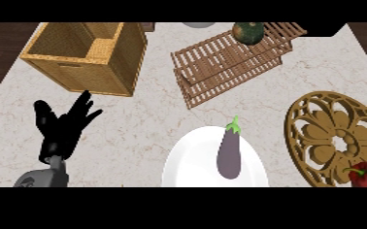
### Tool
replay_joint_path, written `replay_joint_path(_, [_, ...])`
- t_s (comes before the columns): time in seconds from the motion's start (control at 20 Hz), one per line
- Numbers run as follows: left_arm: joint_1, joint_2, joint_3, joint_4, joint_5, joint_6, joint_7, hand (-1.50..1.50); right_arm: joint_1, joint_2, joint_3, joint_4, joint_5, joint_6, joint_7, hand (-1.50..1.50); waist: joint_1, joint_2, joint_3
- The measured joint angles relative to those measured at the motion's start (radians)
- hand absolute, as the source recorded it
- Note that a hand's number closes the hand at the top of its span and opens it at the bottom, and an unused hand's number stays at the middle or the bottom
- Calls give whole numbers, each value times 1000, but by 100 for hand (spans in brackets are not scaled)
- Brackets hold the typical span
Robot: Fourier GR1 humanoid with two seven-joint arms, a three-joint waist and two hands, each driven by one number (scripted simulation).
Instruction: Pick the squash from the placemat and place it in the tiered shelf
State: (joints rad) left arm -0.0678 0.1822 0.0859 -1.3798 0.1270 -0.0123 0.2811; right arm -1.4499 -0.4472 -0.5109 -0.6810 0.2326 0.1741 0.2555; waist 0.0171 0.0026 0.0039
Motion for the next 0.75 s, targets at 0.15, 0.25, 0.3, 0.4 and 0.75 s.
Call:
replay_joint_path(0.15, [3,-5,-4,-5,1,-4,-7,0,-12,-63,-28,43,7,-54,9,-150,5,2,0])
replay_joint_path(0.25, [-1,-6,-10,-10,-6,0,2,0,-17,-107,-52,78,4,-83,10,-150,9,4,0])
replay_joint_path(0.3, [3,-7,-11,-12,-3,-5,-4,0,-9,-131,-68,93,-2,-87,6,-150,9,5,0])
replay_joint_path(0.4, [3,-7,-9,-9,0,-10,-14,0,0,-182,-94,130,-15,-83,-2,-150,10,6,0])
replay_joint_path(0.75, [-7,-9,-11,-13,-1,-10,2,0,29,-349,-158,260,-71,47,-59,-150,19,10,1])
